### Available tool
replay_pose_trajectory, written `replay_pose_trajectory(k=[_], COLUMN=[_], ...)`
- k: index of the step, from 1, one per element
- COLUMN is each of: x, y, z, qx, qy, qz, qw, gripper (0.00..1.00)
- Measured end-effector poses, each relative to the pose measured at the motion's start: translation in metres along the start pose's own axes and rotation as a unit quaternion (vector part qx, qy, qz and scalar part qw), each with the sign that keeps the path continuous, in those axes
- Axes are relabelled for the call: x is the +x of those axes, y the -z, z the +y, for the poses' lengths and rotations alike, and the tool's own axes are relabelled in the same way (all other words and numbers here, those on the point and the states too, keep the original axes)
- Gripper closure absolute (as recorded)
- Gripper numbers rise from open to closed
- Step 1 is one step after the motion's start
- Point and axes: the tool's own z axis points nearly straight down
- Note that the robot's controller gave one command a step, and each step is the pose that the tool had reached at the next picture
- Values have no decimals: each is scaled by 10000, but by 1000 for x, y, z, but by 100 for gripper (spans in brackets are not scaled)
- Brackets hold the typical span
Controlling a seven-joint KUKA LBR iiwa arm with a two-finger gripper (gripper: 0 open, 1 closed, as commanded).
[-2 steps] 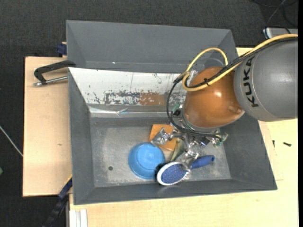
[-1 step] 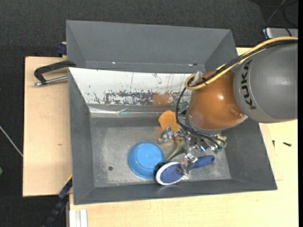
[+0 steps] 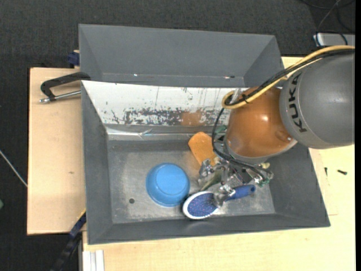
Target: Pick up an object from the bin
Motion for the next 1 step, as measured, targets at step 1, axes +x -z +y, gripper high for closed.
replay_pose_trajectory(k=[1], x=[-12], y=[114], z=[-4], qx=[27], qy=[-302], qz=[-181], qw=[9994], gripper=[100])
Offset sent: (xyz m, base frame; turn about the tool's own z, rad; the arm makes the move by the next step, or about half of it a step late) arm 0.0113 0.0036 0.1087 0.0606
